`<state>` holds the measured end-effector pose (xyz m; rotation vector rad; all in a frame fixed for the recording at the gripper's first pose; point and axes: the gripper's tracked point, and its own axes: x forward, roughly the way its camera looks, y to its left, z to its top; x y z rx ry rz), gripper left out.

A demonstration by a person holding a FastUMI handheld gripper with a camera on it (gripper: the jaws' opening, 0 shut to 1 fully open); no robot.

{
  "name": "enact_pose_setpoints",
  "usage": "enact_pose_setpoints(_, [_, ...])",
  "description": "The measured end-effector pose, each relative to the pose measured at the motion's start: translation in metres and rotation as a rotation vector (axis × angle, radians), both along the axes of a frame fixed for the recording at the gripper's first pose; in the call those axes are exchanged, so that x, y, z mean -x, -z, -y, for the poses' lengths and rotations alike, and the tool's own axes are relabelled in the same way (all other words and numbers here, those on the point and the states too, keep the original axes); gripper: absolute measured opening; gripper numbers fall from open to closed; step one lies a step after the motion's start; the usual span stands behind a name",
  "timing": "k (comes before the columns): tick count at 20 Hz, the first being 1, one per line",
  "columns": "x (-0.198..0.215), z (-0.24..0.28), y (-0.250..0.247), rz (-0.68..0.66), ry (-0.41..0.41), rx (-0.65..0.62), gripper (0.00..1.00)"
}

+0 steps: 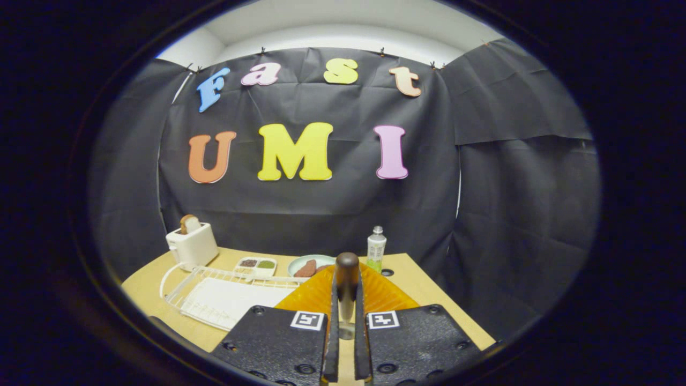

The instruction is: Take the plate from the dish rack, then take the spoon from the basket and place it into the plate.

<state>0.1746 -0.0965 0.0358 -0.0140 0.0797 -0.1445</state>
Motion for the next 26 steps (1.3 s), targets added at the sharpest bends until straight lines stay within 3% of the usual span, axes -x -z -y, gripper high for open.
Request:
enact_pose_setpoints(5, [0.039, -0.045, 0.054, -0.035, -0.055, 0.067, 0.17])
enact_pose_setpoints(9, [0.061, -0.088, 0.091, -0.005, -0.144, 0.025, 0.17])
enact_pose_setpoints(17, [0.069, -0.142, 0.154, -0.073, -0.141, -0.148, 0.17])
enact_pose_setpoints(26, [0.068, -0.122, 0.152, -0.048, -0.053, -0.101, 0.21])
